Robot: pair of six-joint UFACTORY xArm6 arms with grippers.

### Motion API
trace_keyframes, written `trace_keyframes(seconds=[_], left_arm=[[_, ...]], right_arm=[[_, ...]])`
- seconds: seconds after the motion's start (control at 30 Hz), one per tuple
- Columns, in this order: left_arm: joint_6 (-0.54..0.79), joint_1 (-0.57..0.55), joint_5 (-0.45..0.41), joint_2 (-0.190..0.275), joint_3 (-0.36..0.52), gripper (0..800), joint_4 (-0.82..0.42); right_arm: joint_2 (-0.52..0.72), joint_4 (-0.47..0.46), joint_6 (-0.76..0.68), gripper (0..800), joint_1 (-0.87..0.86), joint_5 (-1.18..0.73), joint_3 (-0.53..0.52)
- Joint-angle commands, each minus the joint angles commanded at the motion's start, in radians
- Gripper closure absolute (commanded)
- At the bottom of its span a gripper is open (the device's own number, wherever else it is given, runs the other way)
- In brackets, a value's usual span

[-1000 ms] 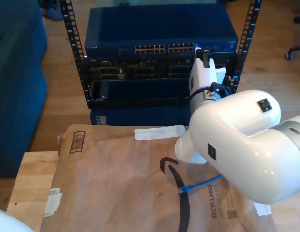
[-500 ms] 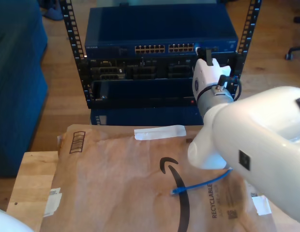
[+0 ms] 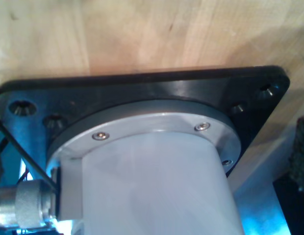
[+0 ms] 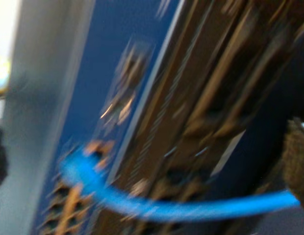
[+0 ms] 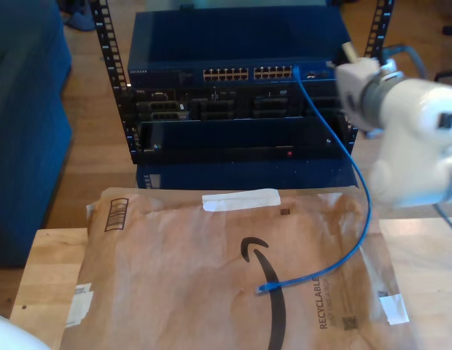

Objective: Grab the cable and plug it in

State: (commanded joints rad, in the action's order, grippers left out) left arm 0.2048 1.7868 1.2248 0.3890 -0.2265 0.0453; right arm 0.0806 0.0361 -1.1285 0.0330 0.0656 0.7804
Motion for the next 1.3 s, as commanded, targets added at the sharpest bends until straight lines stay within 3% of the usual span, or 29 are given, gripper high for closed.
trace_keyframes(seconds=[0.4,0.73,1.03,1.3], left_arm=[[0.000,0.000,0.000,0.000,0.000,1,0.000],[0.000,0.000,0.000,0.000,0.000,1,0.000],[0.000,0.000,0.000,0.000,0.000,1,0.000],[0.000,0.000,0.000,0.000,0.000,1,0.000]], right_arm=[[0.322,-0.058,0.347,2,-0.456,-0.684,-0.048],[0.546,-0.129,0.824,2,-0.934,-1.051,-0.275],[0.594,-0.126,1.079,2,-1.275,-1.108,-0.413],[0.586,-0.126,1.097,1,-1.475,-1.079,-0.537]])
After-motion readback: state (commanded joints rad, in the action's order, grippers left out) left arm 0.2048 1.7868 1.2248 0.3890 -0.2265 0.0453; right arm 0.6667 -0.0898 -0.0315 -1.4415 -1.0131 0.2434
